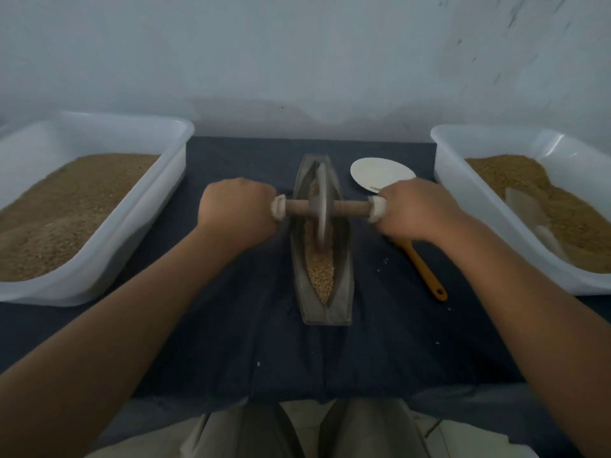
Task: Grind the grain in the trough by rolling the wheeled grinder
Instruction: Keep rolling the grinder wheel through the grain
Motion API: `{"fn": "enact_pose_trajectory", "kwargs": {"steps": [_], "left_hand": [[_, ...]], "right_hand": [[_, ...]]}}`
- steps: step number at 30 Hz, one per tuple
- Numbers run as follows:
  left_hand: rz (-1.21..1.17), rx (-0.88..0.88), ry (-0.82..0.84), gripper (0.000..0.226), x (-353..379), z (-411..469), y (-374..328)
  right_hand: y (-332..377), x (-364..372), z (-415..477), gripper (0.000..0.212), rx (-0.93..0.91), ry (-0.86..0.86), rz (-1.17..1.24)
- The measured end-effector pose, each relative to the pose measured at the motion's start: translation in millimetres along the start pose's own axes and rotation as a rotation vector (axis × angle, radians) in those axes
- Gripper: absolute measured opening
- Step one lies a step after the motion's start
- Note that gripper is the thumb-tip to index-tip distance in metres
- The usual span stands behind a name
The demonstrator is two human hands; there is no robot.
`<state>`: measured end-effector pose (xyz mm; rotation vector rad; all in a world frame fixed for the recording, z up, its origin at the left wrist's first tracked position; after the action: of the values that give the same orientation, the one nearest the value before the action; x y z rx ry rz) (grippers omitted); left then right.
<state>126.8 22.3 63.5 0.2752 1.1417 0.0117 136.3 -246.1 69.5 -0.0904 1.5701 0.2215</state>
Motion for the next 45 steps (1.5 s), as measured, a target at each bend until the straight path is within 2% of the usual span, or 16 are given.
{"fn": "enact_pose_trajectory", "kwargs": {"steps": [2, 5, 6, 10, 14, 18, 22, 25, 27, 29, 32, 36, 41, 43, 45], "left_hand": [[0.015, 0.06, -0.099, 0.043, -12.6, -35.5, -1.1], [-0.026, 0.078, -0.17, 0.06, -17.1, -62.5, 2.5], [-0.04, 0.075, -0.166, 0.058, -10.7, -60.4, 3.7], [-0.049, -0.033, -0.022, 0.036, 16.0, 7.7, 7.2], [-0.05, -0.055, 0.075, 0.027, 17.9, 52.0, 6.5], [0.004, 0.011, -0.02, 0.036, 6.0, -4.7, 3.6], [0.045, 0.076, -0.109, 0.064, -16.8, -59.6, 0.9], [0.042, 0.056, -0.071, 0.05, -6.8, -47.7, 1.2], [0.016, 0.012, -0.025, 0.037, 4.1, -16.4, 1.4], [-0.006, -0.016, -0.01, 0.034, 9.8, 18.4, 1.6], [-0.022, -0.019, 0.018, 0.036, 8.4, 49.5, 1.9], [-0.007, -0.007, 0.006, 0.039, 1.6, 15.1, 0.2], [-0.036, 0.088, -0.215, 0.041, -21.8, -56.9, 0.0], [0.011, 0.07, -0.146, 0.043, -13.8, -46.2, -0.3], [0.041, 0.039, -0.037, 0.037, -0.9, -17.4, -2.6]], "right_hand": [[1.6, 6.4, -31.2, 0.025, -0.068, 0.073, 0.051], [9.7, -1.1, -59.1, 0.035, -0.148, 0.038, 0.103], [8.1, -1.4, -53.9, 0.034, -0.136, 0.009, 0.082], [6.8, -10.0, 9.9, 0.026, -0.021, -0.11, -0.051], [1.0, -14.6, 45.3, 0.022, 0.037, -0.1, -0.074], [-2.1, 0.0, 5.6, 0.027, -0.032, 0.001, -0.041], [-0.7, 2.3, -45.7, 0.043, -0.132, -0.004, 0.066], [0.5, 4.4, -33.7, 0.043, -0.107, -0.036, 0.048], [-0.8, 3.0, -6.3, 0.036, -0.057, -0.127, -0.011], [-1.1, 0.2, 18.3, 0.029, -0.019, -0.193, -0.031], [2.2, -6.0, 33.5, 0.032, -0.032, -0.295, -0.029], [-6.7, 5.6, 3.9, 0.031, 0.033, -0.187, -0.02], [-0.6, 2.2, -57.6, 0.03, -0.158, -0.184, 0.092], [-3.1, 6.8, -41.9, 0.033, -0.103, -0.116, 0.063], [-8.0, 9.6, -12.9, 0.033, -0.024, -0.16, -0.003]]}}
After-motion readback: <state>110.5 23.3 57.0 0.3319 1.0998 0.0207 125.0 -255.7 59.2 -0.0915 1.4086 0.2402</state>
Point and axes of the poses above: each hand's wrist, its own z-axis towards the middle knuckle, its own x-axis out of the palm, y = z × x, the point moved 7 cm from there along z, towards the middle knuckle, and after that the axes turned 6 degrees about z, right-handed, at the moved point
